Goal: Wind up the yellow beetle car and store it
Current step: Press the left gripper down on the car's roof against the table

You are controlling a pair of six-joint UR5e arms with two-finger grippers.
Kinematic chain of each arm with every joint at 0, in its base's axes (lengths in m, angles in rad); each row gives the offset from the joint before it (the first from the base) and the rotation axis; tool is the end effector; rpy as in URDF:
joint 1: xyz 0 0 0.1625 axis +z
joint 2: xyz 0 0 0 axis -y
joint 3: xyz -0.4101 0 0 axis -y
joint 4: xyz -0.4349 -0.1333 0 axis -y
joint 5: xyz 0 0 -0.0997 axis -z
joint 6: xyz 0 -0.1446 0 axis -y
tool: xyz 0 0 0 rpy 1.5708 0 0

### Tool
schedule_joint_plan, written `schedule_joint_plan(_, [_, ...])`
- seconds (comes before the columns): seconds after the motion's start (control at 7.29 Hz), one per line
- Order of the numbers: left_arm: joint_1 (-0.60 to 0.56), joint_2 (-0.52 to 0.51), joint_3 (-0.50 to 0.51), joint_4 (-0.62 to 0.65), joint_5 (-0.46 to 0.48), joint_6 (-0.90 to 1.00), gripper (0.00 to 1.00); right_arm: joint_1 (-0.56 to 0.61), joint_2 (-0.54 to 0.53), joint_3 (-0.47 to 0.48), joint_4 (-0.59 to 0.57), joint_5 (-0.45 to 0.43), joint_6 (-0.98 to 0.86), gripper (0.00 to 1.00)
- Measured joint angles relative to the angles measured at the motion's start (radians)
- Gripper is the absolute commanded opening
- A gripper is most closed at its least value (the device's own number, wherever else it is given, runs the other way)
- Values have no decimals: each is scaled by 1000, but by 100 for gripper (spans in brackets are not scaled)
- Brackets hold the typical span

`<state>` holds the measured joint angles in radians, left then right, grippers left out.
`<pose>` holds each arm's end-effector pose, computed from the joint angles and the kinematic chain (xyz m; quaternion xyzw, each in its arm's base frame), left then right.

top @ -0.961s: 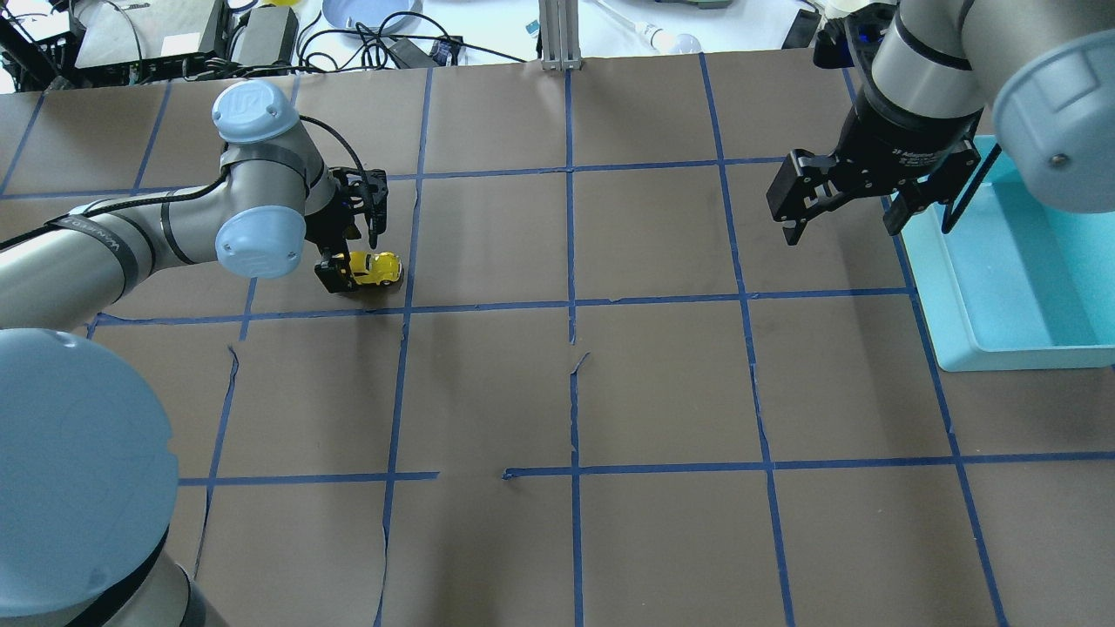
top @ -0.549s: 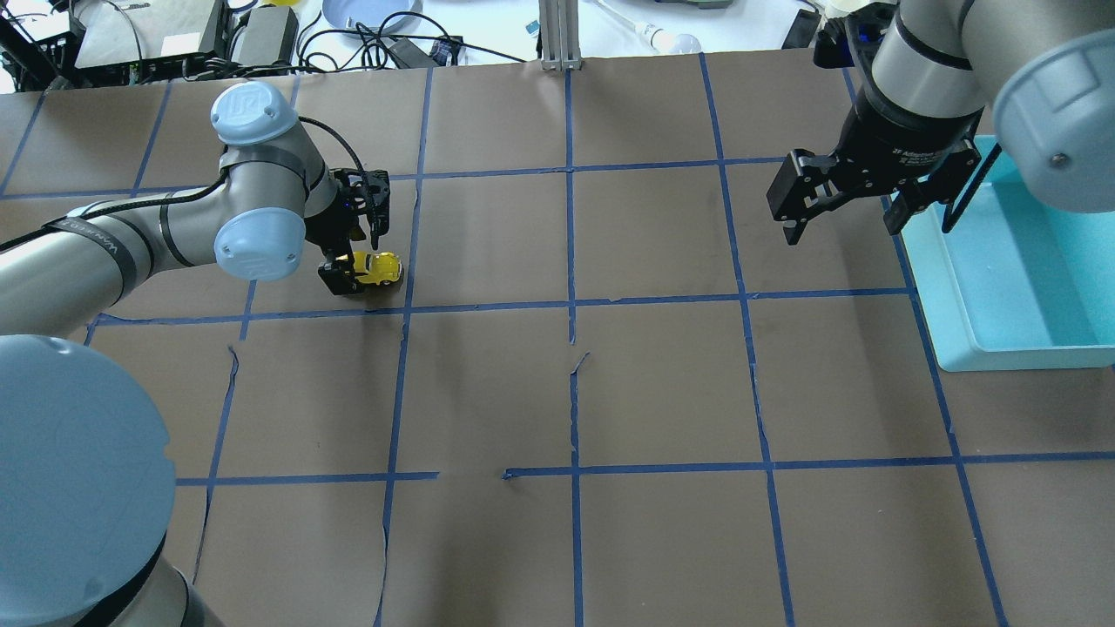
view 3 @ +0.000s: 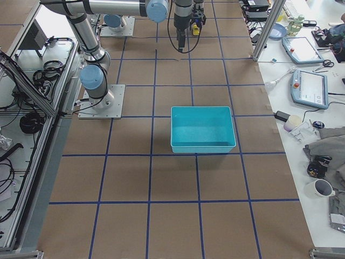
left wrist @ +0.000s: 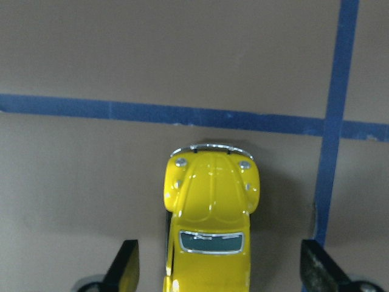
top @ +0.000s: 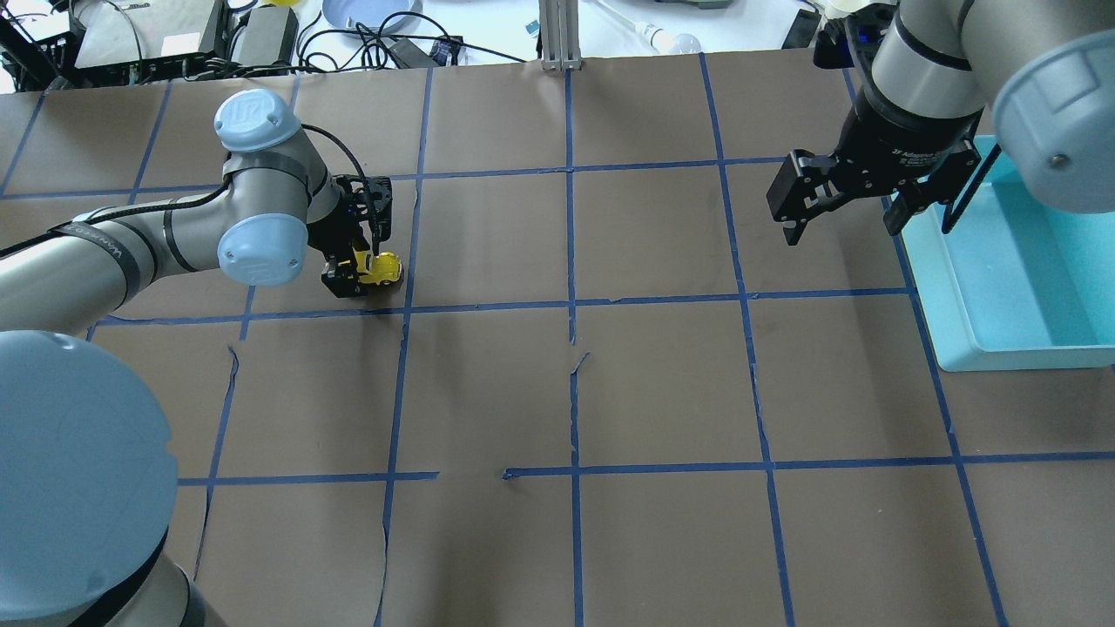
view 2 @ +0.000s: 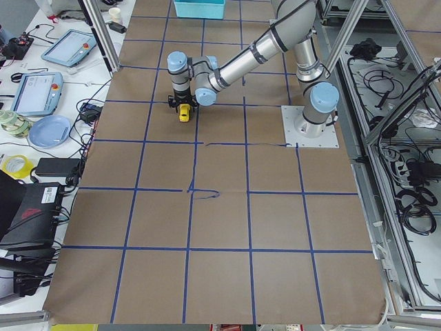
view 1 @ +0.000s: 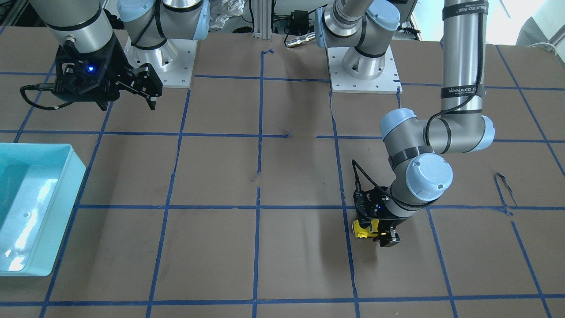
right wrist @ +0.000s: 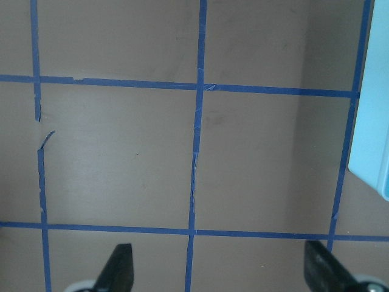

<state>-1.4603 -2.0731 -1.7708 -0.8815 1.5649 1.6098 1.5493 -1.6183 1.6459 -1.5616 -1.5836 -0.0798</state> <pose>-0.0642 -0.6382 0.0951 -0.6814 -0.7319 -0.0020 0.0069 0.1205 -0.5123 0.4120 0.0293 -0.9994 -0.0187 0.0055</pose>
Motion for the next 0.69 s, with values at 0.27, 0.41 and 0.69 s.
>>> schedule_joint_plan(0.27, [0, -4, 2, 7, 0, 26, 31, 0, 0, 0, 0, 0, 0, 100])
schedule_joint_plan(0.41, [0, -5, 5, 9, 0, 45, 28, 0, 0, 0, 0, -1, 0, 100])
schedule_joint_plan(0.69, [1, -6, 8, 10, 0, 61, 19, 0, 0, 0, 0, -1, 0, 100])
